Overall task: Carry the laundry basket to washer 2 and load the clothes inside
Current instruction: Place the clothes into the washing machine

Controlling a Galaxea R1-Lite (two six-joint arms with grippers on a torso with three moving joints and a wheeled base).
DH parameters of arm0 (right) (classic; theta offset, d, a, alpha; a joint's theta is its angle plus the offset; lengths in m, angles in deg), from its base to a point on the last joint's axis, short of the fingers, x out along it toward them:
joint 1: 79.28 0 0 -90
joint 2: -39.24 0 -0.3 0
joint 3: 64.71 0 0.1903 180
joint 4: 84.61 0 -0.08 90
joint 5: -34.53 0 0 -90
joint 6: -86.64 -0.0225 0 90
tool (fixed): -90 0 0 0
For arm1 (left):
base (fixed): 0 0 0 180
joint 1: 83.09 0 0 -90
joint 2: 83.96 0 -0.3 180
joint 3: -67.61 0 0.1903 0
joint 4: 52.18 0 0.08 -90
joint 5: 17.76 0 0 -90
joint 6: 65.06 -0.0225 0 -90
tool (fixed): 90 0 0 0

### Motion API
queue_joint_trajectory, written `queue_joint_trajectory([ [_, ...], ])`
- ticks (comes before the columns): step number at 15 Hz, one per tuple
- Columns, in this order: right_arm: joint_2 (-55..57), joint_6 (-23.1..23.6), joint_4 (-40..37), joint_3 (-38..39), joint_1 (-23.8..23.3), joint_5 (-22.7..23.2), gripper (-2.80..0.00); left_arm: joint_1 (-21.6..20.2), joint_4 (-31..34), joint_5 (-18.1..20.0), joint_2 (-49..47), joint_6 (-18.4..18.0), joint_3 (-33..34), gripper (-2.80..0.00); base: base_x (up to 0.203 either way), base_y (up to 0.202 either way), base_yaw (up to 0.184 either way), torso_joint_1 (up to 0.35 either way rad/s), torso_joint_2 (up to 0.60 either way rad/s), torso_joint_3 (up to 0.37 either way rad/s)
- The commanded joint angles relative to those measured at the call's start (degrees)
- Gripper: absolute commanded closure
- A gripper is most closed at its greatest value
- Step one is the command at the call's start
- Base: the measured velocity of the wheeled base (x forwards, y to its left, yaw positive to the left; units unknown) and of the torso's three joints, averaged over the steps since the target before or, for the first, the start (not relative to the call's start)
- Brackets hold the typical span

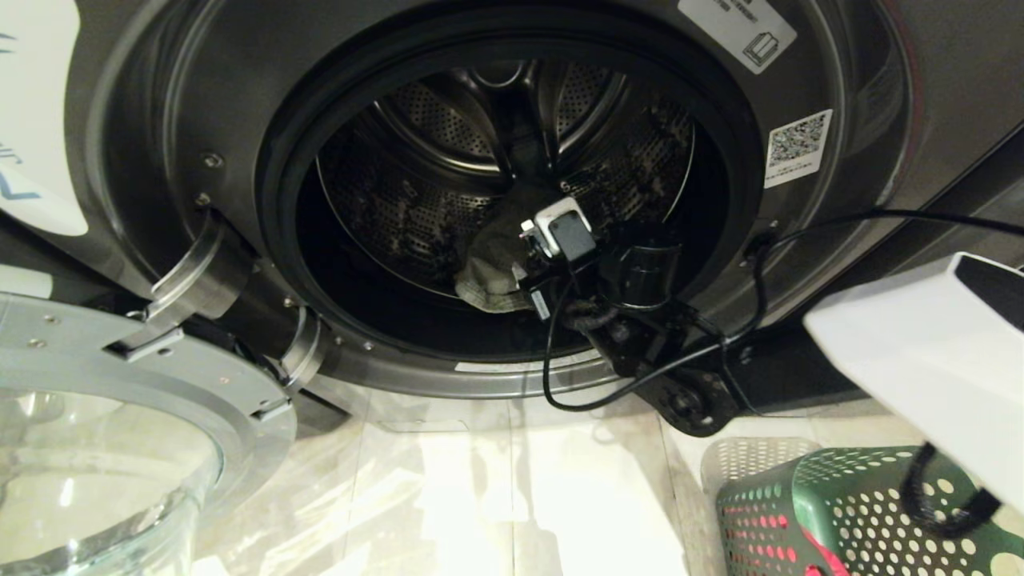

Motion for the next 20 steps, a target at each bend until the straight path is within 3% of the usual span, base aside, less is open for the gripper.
queue_joint_trajectory([
  [1, -9.35, -3.42, -2.20, 8.98, 2.04, -0.16, -2.80, 0.02, -0.01, -0.02, -0.03, 0.01, 0.00, 0.00, 0.000, 0.000, 0.000, 0.000, 0.00, 0.000],
  [5, -22.79, -12.09, -6.13, 35.44, 9.28, -0.53, -2.80, 0.02, -0.01, -0.02, -0.06, 0.01, 0.00, 0.00, 0.000, 0.000, 0.000, 0.000, 0.00, 0.000],
  [7, -29.47, -18.39, -6.77, 48.95, 13.99, -2.84, -2.80, 0.02, -0.01, -0.02, -0.07, 0.01, 0.00, 0.00, 0.000, 0.000, 0.000, 0.000, 0.00, 0.000],
  [8, -31.91, -22.76, -6.96, 54.17, 15.63, -5.80, -2.80, 0.02, -0.01, -0.02, 0.01, 0.01, 0.00, 0.00, 0.000, 0.000, 0.000, 0.000, 0.00, 0.000],
  [10, -34.54, -37.32, -7.60, 62.98, 16.52, -16.26, -2.80, 0.02, -0.01, -0.02, 0.00, 0.01, 0.00, 0.00, 0.000, 0.000, 0.000, 0.000, 0.00, 0.000],
  [12, -35.35, -48.06, -8.92, 69.36, 15.10, -20.49, -2.80, 0.02, -0.01, -0.02, 0.01, 0.01, 0.00, 0.00, 0.000, 0.000, 0.000, 0.000, 0.00, 0.000],
  [15, -35.49, -53.45, -9.34, 71.42, 1.60, -20.57, -2.80, 0.02, -0.01, -0.02, -0.07, 0.01, 0.00, 0.00, 0.000, 0.000, 0.000, 0.000, 0.00, 0.000],
  [20, -30.80, -55.45, -9.38, 72.34, -39.50, -11.97, -2.80, 0.02, -0.01, -0.02, -0.02, 0.01, 0.00, 0.00, 0.000, 0.000, 0.000, 0.000, 0.00, 0.000],
])
